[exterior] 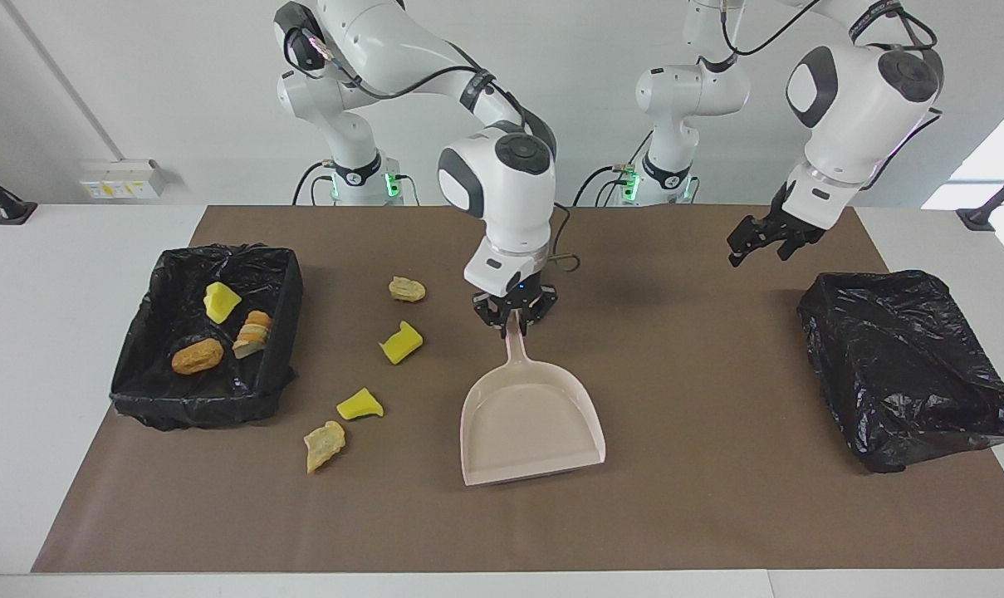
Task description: Sweep and dump trash in bin
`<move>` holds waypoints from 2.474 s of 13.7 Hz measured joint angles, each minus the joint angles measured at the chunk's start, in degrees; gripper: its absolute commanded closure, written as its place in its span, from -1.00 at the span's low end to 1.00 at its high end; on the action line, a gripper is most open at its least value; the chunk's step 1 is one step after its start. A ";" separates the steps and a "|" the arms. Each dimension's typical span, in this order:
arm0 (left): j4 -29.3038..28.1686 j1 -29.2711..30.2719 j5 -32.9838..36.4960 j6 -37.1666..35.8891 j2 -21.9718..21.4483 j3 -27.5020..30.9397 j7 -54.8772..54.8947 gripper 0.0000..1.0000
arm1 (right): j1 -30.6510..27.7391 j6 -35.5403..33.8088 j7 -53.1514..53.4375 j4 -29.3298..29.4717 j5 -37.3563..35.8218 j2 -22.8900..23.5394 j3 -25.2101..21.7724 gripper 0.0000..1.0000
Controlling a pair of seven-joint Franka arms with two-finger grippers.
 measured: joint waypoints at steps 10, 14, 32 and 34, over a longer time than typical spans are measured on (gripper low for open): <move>13.72 2.59 1.63 -18.14 -0.62 -2.50 4.89 -1.00 | 1.49 2.24 7.52 0.35 -0.96 3.72 -0.57 -1.00; 14.09 2.53 1.91 -19.03 -1.44 -2.75 7.74 -1.00 | 1.53 -1.13 7.63 0.20 5.86 0.02 -0.49 -1.00; 14.13 0.92 3.21 -13.44 -1.20 -0.06 10.45 -1.00 | 13.69 11.01 16.24 -46.12 16.94 -27.13 0.55 -0.47; 14.13 0.92 3.21 -13.09 -1.20 -0.05 10.45 -1.00 | 13.74 11.01 16.24 -46.31 17.06 -26.96 0.54 -0.30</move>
